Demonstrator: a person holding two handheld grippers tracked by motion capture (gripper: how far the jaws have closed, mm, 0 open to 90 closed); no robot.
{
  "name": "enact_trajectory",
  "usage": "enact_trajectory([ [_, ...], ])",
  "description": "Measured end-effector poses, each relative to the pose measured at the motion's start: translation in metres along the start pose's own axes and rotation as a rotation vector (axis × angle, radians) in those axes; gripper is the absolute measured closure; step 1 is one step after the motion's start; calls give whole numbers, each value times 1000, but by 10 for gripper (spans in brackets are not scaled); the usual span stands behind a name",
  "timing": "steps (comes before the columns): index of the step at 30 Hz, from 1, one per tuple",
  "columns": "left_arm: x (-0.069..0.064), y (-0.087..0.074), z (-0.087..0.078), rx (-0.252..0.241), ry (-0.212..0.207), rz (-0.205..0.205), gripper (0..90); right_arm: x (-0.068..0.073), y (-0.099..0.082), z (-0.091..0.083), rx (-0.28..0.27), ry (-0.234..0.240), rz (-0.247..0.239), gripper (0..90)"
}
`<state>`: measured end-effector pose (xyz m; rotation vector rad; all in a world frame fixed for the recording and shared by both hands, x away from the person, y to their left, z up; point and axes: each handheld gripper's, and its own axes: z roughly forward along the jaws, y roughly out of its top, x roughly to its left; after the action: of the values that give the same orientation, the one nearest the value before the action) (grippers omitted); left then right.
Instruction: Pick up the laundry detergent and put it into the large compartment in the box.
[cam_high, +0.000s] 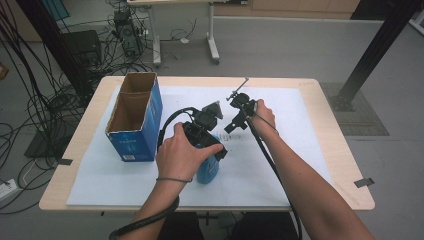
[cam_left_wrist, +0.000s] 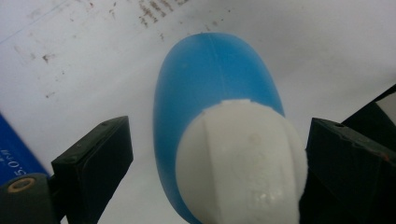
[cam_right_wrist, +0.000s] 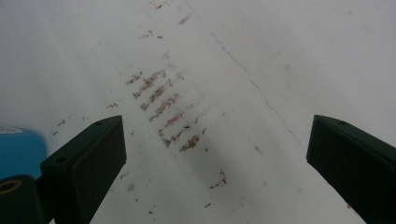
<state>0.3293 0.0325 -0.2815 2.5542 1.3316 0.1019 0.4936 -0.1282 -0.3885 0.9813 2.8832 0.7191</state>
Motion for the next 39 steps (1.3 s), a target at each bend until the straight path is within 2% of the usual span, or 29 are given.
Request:
enact_trajectory([
  [39, -1, 1, 0, -1, -10, 3, 81, -1, -1, -3, 0, -9, 0, 41],
])
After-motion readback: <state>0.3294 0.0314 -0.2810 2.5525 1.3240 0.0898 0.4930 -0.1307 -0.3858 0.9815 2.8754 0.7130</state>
